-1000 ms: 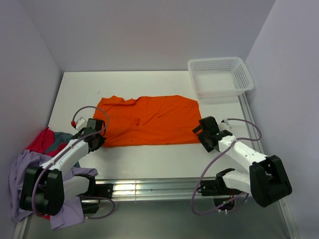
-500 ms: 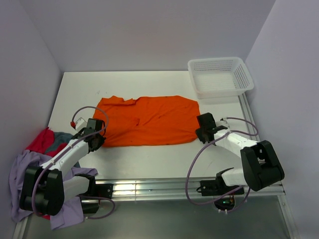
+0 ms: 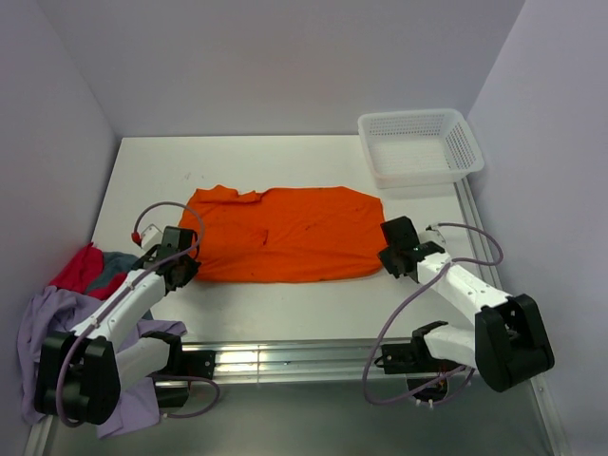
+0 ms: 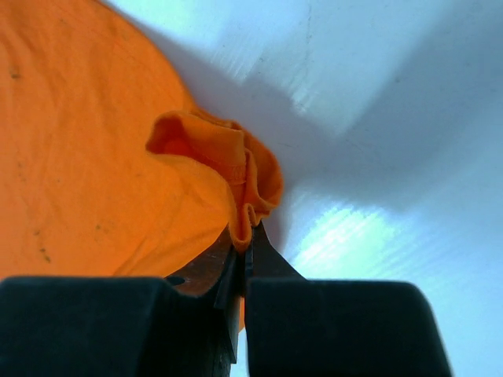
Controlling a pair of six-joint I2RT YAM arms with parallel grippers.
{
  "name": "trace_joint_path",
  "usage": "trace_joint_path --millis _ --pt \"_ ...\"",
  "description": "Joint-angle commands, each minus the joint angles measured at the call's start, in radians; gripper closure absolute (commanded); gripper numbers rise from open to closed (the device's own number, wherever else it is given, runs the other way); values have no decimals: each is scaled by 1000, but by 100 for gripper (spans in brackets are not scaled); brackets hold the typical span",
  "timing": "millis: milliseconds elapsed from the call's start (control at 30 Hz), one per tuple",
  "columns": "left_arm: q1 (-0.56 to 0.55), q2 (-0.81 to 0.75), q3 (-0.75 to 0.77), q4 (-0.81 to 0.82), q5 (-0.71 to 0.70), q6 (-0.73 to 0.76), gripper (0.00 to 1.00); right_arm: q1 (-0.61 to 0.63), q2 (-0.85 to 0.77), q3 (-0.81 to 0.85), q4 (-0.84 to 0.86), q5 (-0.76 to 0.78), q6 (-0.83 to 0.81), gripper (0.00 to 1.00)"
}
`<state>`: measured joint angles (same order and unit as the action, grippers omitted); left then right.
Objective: Roll the t-shirts
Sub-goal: Fold the tshirt
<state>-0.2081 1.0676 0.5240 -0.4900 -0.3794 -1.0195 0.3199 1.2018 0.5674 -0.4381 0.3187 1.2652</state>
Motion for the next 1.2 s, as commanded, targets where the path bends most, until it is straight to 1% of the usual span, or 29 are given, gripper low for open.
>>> trace_joint_path --millis 0,100,267,467,567,633,667,700,733,767,800,833,867,933,967,1000,1033,1100,1167 --pt "4 -26 19 -33 37 -31 100 -7 -74 -11 -106 59 -4 100" --pt "1 -50 -8 -33 91 -42 100 -7 -125 -35 -128 45 -3 100" --pt "-33 -113 -35 -51 76 -74 99 -8 -194 -63 -146 43 -18 100" --pt "-36 -100 -1 -68 51 -67 100 -8 -202 -47 -140 39 -52 100" --pt "-34 -75 62 -78 7 -41 100 -7 -179 -5 -97 42 -84 100" --pt "-30 -22 152 -75 -12 8 100 -8 -144 47 -74 46 -101 100" --pt "-14 4 187 -76 -16 24 100 -8 -99 116 -70 48 -119 100" --pt "1 34 265 -70 -1 45 100 -7 -66 158 -53 49 -131 100" --pt "51 92 306 -56 31 88 100 -10 -32 205 -53 48 -156 100" --pt "87 122 350 -50 99 108 100 -15 2 323 -56 45 -171 100" --pt "122 155 455 -48 135 125 100 -21 83 391 -59 21 -187 100" --pt "157 182 520 -53 160 136 100 -25 120 464 -62 -1 -205 100" --pt "206 237 665 -82 174 145 100 -37 164 623 -65 -15 -246 100" --pt "248 288 830 -120 145 157 100 -41 284 811 -123 -42 -274 100" --pt "259 345 990 -154 136 168 100 -41 318 982 -148 -50 -300 100" --pt "263 380 1075 -192 158 177 100 -41 388 1062 -187 -62 -311 100" --pt "288 449 1238 -269 172 180 100 -44 415 1198 -214 -73 -317 100" --pt "302 500 1352 -312 198 191 100 -50 459 1290 -258 -98 -328 100" --pt "305 517 1412 -326 211 197 100 -54 473 1322 -260 -124 -334 100"
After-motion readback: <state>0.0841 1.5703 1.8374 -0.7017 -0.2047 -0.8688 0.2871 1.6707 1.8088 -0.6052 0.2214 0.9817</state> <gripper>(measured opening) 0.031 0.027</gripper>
